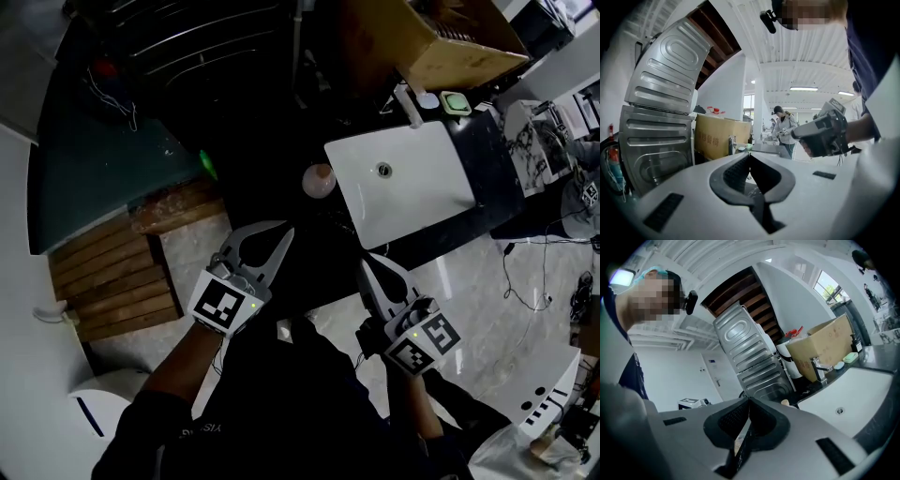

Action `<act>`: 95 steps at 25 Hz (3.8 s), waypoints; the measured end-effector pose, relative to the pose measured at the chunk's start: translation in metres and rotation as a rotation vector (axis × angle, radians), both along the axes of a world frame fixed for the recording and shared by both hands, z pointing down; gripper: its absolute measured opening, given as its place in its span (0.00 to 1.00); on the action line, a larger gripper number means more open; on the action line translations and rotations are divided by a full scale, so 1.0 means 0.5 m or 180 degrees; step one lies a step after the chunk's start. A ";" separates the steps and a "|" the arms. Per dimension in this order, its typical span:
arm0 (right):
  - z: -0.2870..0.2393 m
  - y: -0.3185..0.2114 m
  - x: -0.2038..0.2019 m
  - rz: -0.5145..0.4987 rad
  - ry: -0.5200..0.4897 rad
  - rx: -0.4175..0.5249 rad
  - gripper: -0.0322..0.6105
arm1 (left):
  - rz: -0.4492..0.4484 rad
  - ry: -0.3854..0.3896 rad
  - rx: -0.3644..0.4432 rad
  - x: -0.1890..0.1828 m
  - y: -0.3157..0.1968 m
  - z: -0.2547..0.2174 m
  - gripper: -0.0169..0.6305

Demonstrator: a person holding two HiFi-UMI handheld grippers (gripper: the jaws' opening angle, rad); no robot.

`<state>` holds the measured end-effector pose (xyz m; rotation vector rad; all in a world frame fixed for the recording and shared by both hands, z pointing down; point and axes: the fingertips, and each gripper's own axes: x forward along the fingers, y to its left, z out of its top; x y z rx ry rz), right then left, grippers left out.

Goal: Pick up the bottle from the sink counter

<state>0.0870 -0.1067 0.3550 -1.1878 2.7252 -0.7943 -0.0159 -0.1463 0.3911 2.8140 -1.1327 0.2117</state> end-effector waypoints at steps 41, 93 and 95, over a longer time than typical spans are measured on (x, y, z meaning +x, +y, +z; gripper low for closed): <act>0.054 -0.080 0.021 0.0411 0.0178 -0.0184 0.09 | 0.0588 -0.0363 -0.0063 0.086 -0.223 0.179 0.29; 0.118 -0.150 0.047 0.0431 0.0130 -0.0362 0.09 | 0.0837 -0.0384 -0.0191 0.152 -0.267 0.254 0.26; 0.118 -0.151 0.048 0.0430 0.0129 -0.0363 0.09 | 0.0843 -0.0390 -0.0188 0.152 -0.267 0.255 0.26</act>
